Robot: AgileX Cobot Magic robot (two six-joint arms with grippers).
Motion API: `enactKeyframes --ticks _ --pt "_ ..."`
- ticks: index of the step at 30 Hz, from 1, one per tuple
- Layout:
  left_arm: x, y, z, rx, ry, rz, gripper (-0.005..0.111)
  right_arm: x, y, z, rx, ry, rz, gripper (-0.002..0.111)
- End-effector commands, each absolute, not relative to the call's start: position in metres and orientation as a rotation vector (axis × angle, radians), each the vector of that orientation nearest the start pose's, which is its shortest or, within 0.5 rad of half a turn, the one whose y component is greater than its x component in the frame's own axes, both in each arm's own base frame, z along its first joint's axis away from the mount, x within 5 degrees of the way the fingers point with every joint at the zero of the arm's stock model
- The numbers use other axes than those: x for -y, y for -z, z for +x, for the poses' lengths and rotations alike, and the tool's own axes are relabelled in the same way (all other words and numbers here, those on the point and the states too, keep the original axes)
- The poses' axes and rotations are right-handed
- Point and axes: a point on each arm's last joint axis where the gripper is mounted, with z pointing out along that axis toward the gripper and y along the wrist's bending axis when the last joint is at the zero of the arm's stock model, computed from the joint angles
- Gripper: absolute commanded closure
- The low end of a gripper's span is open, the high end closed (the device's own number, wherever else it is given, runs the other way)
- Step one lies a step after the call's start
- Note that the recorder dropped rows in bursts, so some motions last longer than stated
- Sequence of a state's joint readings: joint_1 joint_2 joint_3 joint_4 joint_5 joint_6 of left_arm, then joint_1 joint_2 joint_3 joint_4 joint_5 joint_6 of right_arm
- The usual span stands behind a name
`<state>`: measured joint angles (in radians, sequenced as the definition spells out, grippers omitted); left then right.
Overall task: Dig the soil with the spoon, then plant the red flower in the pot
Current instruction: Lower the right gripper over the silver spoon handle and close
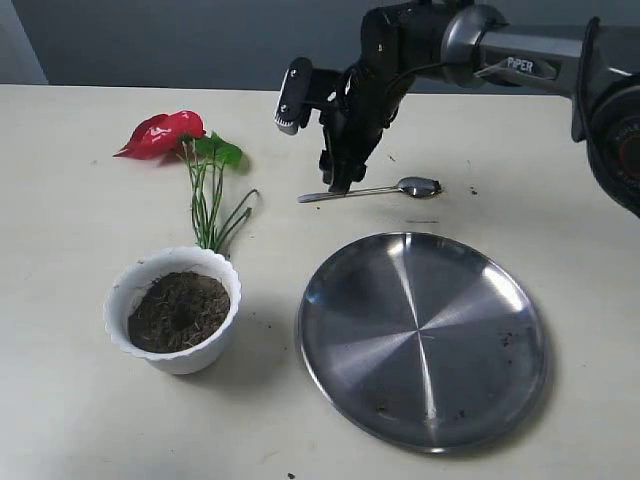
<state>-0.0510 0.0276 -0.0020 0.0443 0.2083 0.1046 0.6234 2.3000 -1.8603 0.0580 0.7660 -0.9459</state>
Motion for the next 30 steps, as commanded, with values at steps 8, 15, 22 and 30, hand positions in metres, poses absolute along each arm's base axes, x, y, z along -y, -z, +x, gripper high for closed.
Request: enactKeyframes --ticks 8,15,22,30 --pt "0.002 -0.194 0.058 -1.701 -0.077 0.162 0.106 -0.301 -0.199 0.407 -2.041 -0.057 -1.865 0.044" --pt "0.002 -0.194 0.058 -1.701 -0.077 0.162 0.106 -0.301 -0.157 0.413 -2.092 -0.036 -1.928 0.044" --pt "0.002 -0.194 0.058 -1.701 -0.077 0.162 0.106 -0.303 -0.132 0.417 -2.094 -0.033 -1.956 0.044" --pt "0.002 -0.194 0.058 -1.701 -0.077 0.162 0.106 -0.306 -0.131 0.421 -2.053 -0.019 -1.917 0.044"
